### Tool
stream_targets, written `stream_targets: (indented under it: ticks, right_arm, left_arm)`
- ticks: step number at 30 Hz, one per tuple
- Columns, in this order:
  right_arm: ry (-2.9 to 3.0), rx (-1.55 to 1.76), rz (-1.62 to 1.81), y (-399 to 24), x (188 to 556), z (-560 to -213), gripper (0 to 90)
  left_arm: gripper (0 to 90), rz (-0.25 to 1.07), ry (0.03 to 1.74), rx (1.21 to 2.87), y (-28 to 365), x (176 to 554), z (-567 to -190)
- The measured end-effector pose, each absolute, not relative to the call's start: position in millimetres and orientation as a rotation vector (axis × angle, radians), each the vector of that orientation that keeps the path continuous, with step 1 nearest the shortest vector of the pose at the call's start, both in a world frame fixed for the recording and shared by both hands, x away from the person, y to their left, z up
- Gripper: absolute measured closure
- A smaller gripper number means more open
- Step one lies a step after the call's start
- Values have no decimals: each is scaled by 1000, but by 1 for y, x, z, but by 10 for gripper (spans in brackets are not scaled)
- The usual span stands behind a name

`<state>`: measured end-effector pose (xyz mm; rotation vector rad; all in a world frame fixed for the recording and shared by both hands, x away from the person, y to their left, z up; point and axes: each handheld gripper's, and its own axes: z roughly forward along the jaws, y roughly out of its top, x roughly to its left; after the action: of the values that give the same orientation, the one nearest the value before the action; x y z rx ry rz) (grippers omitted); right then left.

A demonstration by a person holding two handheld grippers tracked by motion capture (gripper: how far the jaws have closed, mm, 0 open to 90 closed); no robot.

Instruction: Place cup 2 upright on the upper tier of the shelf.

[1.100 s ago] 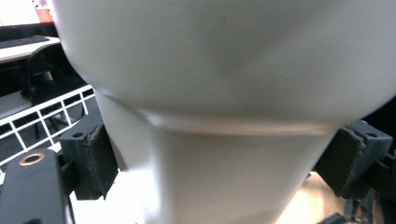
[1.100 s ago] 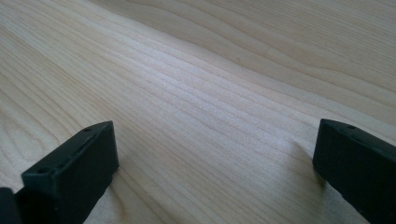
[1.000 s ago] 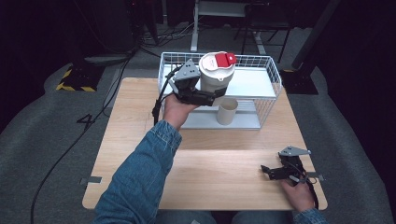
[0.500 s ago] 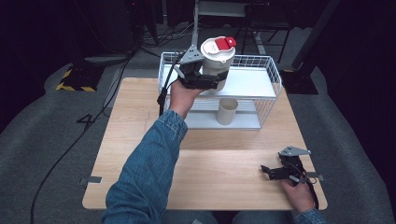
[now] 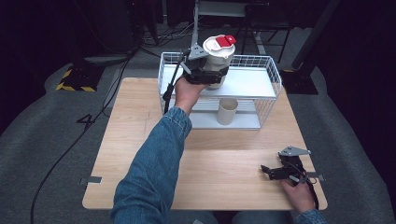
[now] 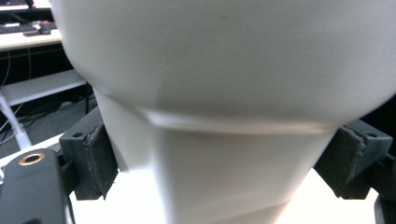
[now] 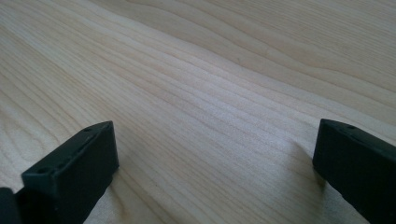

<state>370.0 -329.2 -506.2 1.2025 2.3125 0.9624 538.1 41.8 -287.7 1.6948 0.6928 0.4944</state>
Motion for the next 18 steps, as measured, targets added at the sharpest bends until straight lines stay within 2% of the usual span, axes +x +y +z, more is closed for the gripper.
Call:
stream_targets:
  ticks: [18]
  right_arm:
    - [2312, 1200, 963, -329, 370, -506, 2]
  left_arm:
    - [141, 517, 731, 1686, 31, 543, -301]
